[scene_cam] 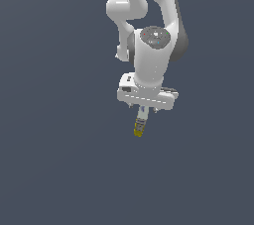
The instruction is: Pick up the object and move it to a goal position.
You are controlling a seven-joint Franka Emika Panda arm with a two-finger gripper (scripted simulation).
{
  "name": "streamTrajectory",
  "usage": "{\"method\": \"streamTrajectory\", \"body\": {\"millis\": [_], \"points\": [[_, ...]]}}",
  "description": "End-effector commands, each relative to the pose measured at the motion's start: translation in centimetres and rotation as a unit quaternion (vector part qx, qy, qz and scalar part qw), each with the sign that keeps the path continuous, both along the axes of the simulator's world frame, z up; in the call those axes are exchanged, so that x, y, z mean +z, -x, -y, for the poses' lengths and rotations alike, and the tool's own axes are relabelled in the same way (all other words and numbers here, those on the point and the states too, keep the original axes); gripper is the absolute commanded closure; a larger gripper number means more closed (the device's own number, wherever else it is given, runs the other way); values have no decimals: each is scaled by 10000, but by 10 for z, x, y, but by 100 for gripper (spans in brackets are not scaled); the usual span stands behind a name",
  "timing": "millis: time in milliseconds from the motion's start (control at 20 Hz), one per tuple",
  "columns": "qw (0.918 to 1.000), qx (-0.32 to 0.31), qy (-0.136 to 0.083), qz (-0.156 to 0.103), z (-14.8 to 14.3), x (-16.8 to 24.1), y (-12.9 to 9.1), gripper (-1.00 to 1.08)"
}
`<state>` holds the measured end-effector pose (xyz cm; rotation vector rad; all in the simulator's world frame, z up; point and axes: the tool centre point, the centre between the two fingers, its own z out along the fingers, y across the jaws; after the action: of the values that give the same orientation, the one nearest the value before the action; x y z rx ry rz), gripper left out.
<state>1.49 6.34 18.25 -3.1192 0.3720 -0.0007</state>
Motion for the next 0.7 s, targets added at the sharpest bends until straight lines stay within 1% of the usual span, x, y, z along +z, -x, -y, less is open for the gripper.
{"method": "streamTrajectory", "body": {"millis": [0, 200, 400, 450, 650], "points": [[10000, -5, 1, -4, 0, -13, 1, -92], [10000, -10, 1, -3, 0, -27, 0, -92], [10000, -10, 1, -3, 0, -31, -1, -92], [10000, -10, 1, -3, 0, -31, -1, 108], [10000, -10, 1, -3, 0, -31, -1, 108]]}}
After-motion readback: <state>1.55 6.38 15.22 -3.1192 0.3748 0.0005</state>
